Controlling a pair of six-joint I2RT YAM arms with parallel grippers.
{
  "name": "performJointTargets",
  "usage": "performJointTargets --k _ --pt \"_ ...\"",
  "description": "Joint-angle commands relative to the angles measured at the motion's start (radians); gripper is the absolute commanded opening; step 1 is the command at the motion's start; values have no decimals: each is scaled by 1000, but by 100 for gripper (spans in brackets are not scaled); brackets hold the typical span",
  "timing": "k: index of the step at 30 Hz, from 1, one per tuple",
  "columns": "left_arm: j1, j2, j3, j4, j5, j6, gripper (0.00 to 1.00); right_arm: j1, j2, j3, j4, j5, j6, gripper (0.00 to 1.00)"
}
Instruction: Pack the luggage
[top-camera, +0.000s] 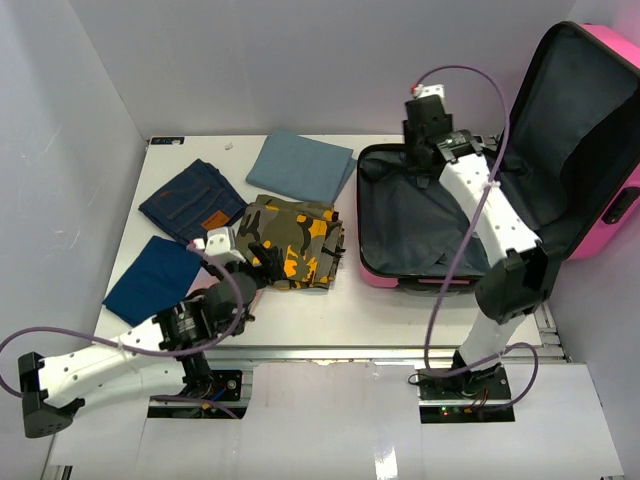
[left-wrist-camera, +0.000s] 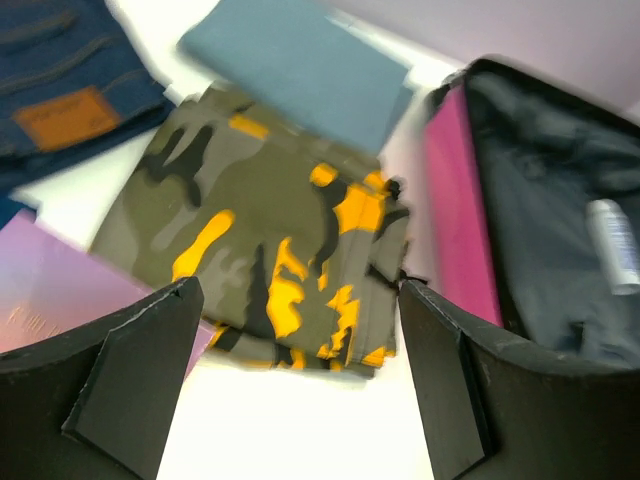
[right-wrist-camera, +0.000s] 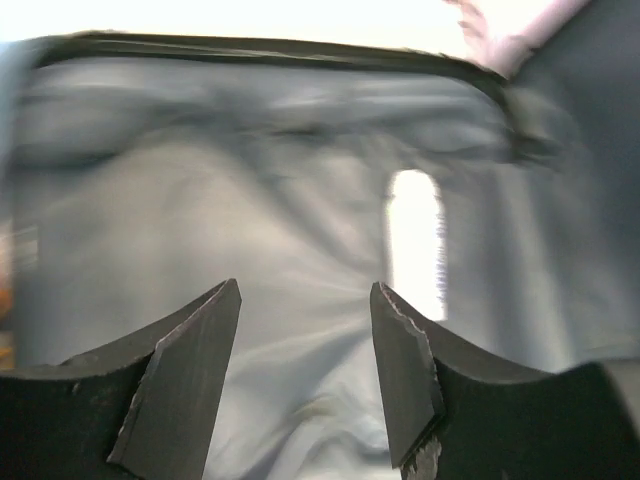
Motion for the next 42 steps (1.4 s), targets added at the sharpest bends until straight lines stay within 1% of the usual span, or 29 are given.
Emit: performJointTargets --k 1,5,7,9,12,14,16,17,18,21,22,24,26,28,30,33,36,39,42 --pt "152 150 133 -352 49 -270 90 199 -140 -166 -18 -78 28 62" --pt "380 214 112 -305 301 -226 90 272 -269 -379 123 -246 27 61" --pt "434 199 98 -305 400 -241 90 311 -330 -442 197 -386 44 61" --pt "478 181 93 -309 447 -236 90 337 -374 -517 268 -504 89 61" --pt "593 203 176 -377 520 -187 90 391 -427 -625 389 -621 171 61" --pt "685 234 242 -407 555 -143 90 433 -461 -697 464 -647 234 61" --pt "729 248 283 -404 587 -103 89 477 -494 -765 532 -664 306 63" --pt "765 260 299 -398 612 -84 89 503 -505 -798 580 -663 325 65" --pt "832 280 318 -394 656 -57 88 536 -520 -837 655 -650 388 66" --pt "953 369 358 -395 794 9 87 656 -535 -918 773 -534 474 70" --pt "998 383 364 -394 837 14 87 687 -526 -949 836 -516 498 73" --pt "1078 394 361 -384 907 28 87 743 -492 -1002 960 -494 534 77" --pt "1130 382 339 -370 933 41 87 780 -449 -1024 1034 -470 550 78" --pt "1176 369 323 -360 953 51 87 808 -374 -1014 1095 -463 572 79" --pt "1191 365 315 -348 966 63 88 826 -277 -998 1162 -477 591 79" --pt "1218 389 310 -344 980 80 89 835 -157 -958 1201 -473 623 79" --pt "1254 405 303 -339 1013 91 89 841 -72 -928 1255 -456 629 79" --pt "1263 385 282 -319 1002 102 89 857 -6 -882 1238 -391 631 78" --pt "1270 369 275 -315 985 114 90 857 44 -891 1297 -383 666 78"
